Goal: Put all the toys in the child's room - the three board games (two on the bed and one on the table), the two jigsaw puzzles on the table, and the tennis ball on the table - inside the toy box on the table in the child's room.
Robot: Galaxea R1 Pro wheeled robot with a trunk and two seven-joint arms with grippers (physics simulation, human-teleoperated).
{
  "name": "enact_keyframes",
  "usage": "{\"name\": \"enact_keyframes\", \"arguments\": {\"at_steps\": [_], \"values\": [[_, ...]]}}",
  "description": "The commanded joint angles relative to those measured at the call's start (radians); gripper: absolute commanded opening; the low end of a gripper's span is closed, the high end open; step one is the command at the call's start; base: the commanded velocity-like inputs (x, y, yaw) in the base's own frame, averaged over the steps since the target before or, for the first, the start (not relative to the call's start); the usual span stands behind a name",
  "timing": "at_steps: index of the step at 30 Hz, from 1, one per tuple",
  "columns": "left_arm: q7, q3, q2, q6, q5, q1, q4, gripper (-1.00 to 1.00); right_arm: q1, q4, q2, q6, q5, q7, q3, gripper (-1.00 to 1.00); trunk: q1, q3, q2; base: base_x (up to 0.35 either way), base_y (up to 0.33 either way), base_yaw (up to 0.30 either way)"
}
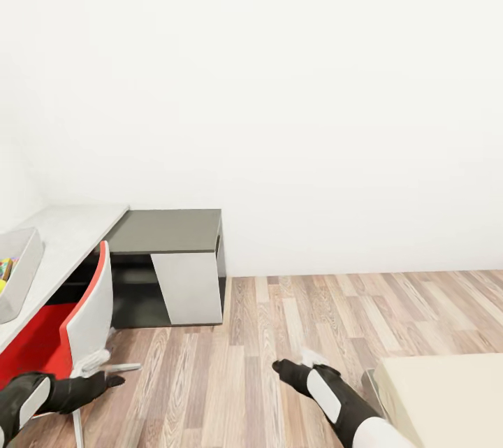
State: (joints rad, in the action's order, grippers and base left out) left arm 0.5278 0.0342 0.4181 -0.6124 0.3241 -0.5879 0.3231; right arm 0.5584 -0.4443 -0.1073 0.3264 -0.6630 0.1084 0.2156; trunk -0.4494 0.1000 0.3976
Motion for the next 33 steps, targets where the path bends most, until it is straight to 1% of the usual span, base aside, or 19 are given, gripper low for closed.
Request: {"name": "enact_keyframes", "arguments": {"at_steps": [1,2,4,5,6,8,10,11,12,15,17,18,19,20,24,28,30,32,33], "values": [[-0.031,0.003,-0.017,0.023,0.002,-0.001,-0.035,1.00,0.003,0.025,0.003,-0.007,-0.012,0.010,0.031,1.00,-0.001,0.002,0.002,0.000,0.000,0.000],[-0.048,0.001,-0.028,0.038,0.001,-0.001,-0.049,1.00,0.003,0.041,0.004,-0.011,-0.012,0.010,0.041,1.00,-0.001,0.002,0.002,0.000,0.000,0.000],[-0.127,-0.011,-0.080,0.095,-0.010,0.005,-0.101,1.00,0.005,0.123,0.003,-0.031,-0.011,0.011,0.072,1.00,-0.001,0.002,0.002,0.000,0.000,0.000],[-0.152,-0.014,-0.090,0.111,-0.018,0.009,-0.116,1.00,0.005,0.146,0.002,-0.041,-0.011,0.011,0.078,1.00,-0.001,0.002,0.002,0.000,0.000,0.000],[-0.204,-0.018,-0.106,0.150,-0.037,0.022,-0.151,1.00,0.001,0.199,0.000,-0.068,-0.010,0.011,0.092,1.00,-0.001,0.002,0.002,0.000,0.000,0.000],[-0.258,-0.021,-0.120,0.196,-0.059,0.038,-0.190,1.00,-0.009,0.257,-0.001,-0.104,-0.008,0.012,0.107,1.00,-0.001,0.002,0.002,0.000,0.000,0.000],[-0.360,-0.024,-0.146,0.312,-0.097,0.071,-0.264,1.00,-0.053,0.356,0.000,-0.200,0.010,0.011,0.142,1.00,-0.001,0.002,0.002,0.000,0.000,0.000],[-0.404,-0.024,-0.155,0.370,-0.108,0.092,-0.296,1.00,-0.085,0.381,0.003,-0.250,0.027,0.012,0.159,1.00,-0.001,0.002,0.002,0.000,0.000,0.000],[-0.423,-0.025,-0.160,0.396,-0.112,0.105,-0.307,1.00,-0.105,0.390,0.004,-0.272,0.036,0.012,0.166,1.00,-0.001,0.002,0.002,0.000,0.000,0.000],[-0.506,-0.026,-0.179,0.512,-0.129,0.212,-0.340,1.00,-0.229,0.416,0.010,-0.346,0.098,0.014,0.190,1.00,-0.001,0.002,0.002,0.000,0.000,0.000],[-0.519,-0.026,-0.182,0.537,-0.132,0.243,-0.345,1.00,-0.268,0.419,0.013,-0.356,0.117,0.014,0.193,1.00,-0.001,0.002,0.002,0.000,0.000,0.000],[-0.528,-0.026,-0.184,0.556,-0.132,0.268,-0.347,1.00,-0.305,0.421,0.022,-0.363,0.131,0.014,0.195,1.00,-0.001,0.002,0.002,0.000,0.000,0.000],[-0.531,-0.026,-0.185,0.563,-0.132,0.279,-0.348,1.00,-0.322,0.421,0.028,-0.366,0.136,0.014,0.196,1.00,-0.001,0.002,0.002,0.000,0.000,0.000],[-0.536,-0.026,-0.187,0.573,-0.131,0.300,-0.350,1.00,-0.352,0.423,0.042,-0.369,0.140,0.015,0.197,1.00,-0.001,0.002,0.002,0.000,0.000,0.000],[-0.542,-0.026,-0.187,0.588,-0.133,0.360,-0.352,1.00,-0.404,0.425,0.083,-0.374,0.145,0.016,0.197,1.00,-0.001,0.002,0.002,0.000,0.000,0.000],[-0.543,-0.026,-0.189,0.592,-0.133,0.383,-0.352,1.00,-0.449,0.426,0.116,-0.373,0.151,0.017,0.198,1.00,-0.001,0.002,0.002,0.000,0.000,0.000],[-0.543,-0.023,-0.203,0.594,-0.131,0.387,-0.352,1.00,-0.462,0.426,0.132,-0.373,0.149,0.017,0.197,1.00,-0.001,0.002,0.002,0.000,0.000,0.000],[-0.542,-0.020,-0.237,0.595,-0.130,0.389,-0.352,1.00,-0.465,0.426,0.137,-0.374,0.150,0.017,0.197,1.00,-0.001,0.002,0.002,0.000,0.000,0.000],[-0.542,-0.020,-0.269,0.595,-0.131,0.390,-0.352,1.00,-0.467,0.425,0.137,-0.375,0.151,0.017,0.197,1.00,-0.001,0.002,0.002,0.000,0.000,0.000]]}}
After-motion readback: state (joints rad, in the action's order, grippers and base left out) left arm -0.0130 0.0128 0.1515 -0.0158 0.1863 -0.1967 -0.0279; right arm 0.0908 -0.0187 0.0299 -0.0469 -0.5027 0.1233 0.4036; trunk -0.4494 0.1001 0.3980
